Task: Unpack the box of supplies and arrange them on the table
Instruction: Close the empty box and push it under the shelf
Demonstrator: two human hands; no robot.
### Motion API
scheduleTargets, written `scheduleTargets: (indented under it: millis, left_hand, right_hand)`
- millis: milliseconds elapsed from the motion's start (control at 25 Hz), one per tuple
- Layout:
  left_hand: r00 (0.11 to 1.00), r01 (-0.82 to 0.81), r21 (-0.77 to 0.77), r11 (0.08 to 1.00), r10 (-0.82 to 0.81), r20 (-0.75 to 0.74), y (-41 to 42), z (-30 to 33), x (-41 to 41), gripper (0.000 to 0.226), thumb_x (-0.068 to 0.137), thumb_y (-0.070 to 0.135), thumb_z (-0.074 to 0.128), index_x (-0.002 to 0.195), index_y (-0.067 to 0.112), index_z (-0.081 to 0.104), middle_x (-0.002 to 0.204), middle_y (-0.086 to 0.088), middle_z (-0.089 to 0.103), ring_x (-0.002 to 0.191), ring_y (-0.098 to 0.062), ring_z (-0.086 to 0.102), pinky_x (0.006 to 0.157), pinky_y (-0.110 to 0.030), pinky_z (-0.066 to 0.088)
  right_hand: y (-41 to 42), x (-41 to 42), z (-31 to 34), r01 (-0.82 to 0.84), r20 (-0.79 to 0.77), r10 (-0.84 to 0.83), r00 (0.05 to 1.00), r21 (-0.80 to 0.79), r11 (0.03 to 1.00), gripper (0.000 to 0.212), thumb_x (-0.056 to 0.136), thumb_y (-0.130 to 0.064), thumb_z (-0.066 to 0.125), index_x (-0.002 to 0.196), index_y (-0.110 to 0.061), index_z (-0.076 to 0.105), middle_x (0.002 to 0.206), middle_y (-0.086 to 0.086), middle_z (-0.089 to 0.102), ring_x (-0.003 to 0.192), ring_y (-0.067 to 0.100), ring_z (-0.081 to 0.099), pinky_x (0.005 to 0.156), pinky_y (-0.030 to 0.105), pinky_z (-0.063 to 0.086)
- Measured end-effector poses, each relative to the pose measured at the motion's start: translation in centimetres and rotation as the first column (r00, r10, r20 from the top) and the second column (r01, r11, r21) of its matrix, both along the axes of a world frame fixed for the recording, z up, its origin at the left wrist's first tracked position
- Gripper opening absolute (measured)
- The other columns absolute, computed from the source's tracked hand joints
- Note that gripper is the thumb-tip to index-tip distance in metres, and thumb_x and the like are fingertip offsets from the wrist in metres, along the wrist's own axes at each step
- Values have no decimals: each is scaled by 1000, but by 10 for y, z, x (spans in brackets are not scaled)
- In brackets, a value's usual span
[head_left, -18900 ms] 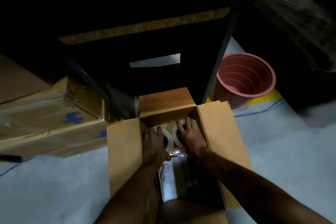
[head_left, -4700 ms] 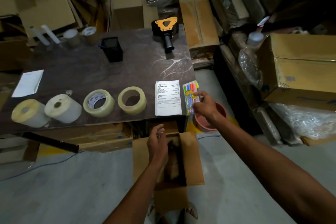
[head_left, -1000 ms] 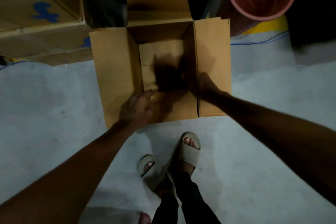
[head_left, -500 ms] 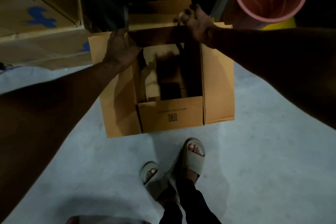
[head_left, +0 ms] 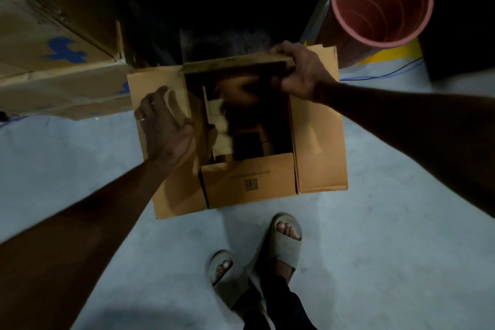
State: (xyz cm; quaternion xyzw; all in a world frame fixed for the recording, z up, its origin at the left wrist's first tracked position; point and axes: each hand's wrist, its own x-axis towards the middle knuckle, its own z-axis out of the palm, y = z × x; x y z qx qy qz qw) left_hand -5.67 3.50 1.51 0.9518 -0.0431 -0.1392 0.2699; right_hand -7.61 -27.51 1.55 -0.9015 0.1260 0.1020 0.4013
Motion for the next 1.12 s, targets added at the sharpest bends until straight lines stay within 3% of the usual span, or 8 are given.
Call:
scheduleTargets:
  millis: [120, 200, 280, 400, 520, 720, 960, 1120]
  left_hand:
    - [988, -149, 51, 987, 146, 52, 23, -7, -25, 86, 75, 21, 73, 148, 14, 27, 150, -20, 24, 135, -45, 25, 106, -56, 33]
    - [976, -218, 73, 973, 218, 1, 37, -14, -30, 92, 76, 21, 75, 150, 15, 22, 154, -20, 20, 137, -46, 23, 110, -58, 29]
    - [967, -236, 17, 972, 237, -91, 45, -19, -33, 91, 79, 18, 72, 153, 15, 19, 155, -18, 24, 139, -46, 26, 112, -56, 28]
    - [960, -252, -56, 966, 243, -138, 49, -19, -36, 86, 85, 17, 69, 154, 18, 19, 155, -16, 30, 142, -39, 30, 114, -52, 32]
    - [962, -262, -86, 961, 254, -99, 46, -8, -42, 79, 86, 17, 65, 152, 22, 23, 152, -15, 33, 139, -37, 34, 112, -52, 36]
    - [965, -255, -222, 941, 262, 0, 39, 17, -68, 71, 89, 8, 61, 152, 18, 30, 153, -7, 37, 140, -25, 37, 106, -24, 39]
    - [998, -11, -349, 937, 34, 59, 9, 23, -107, 61, 95, 24, 48, 153, 16, 30, 147, -7, 46, 134, -17, 45, 107, -43, 45]
    - [995, 53, -346, 937, -81, -64, -17, 10, -113, 59, 95, 37, 39, 151, 18, 35, 146, -7, 48, 135, -17, 45, 110, -42, 43]
  right_hand:
    - [1, -36, -10, -310, -130, 284, 950, -264, 913, 91, 70, -57, 72, 146, -27, 34, 157, 9, 23, 142, 31, 30, 111, 42, 37]
    - [4, -50, -18, -454, -245, 387, 889, -351, 819, 101, 74, -62, 71, 154, -26, 20, 164, 8, 6, 149, 35, 10, 116, 48, 26]
    - [11, -56, -23, -503, -301, 406, 863, -420, 756, 106, 76, -67, 66, 156, -24, 13, 165, 10, -2, 150, 36, -2, 122, 51, 16]
    - [26, -50, -26, -501, -352, 373, 859, -422, 756, 103, 76, -64, 67, 155, -23, 14, 164, 12, -5, 149, 39, -9, 121, 57, 7]
    - [33, -50, -26, -460, -343, 334, 878, -407, 790, 96, 79, -57, 69, 153, -23, 19, 164, 12, -2, 149, 41, -7, 121, 59, 9]
    - [33, -64, -11, -378, -259, 297, 919, -360, 853, 90, 87, -50, 63, 156, -17, 14, 164, 13, 2, 150, 38, 1, 121, 53, 18]
    - [31, -98, -3, -10, -97, -27, 995, -356, 934, 74, 92, -46, 57, 151, -17, 24, 160, 20, 13, 147, 39, 15, 119, 52, 25]
    - [17, -133, -19, 121, -211, -250, 945, -485, 866, 84, 90, -63, 48, 153, -18, 14, 159, 27, 5, 146, 46, 9, 118, 56, 20]
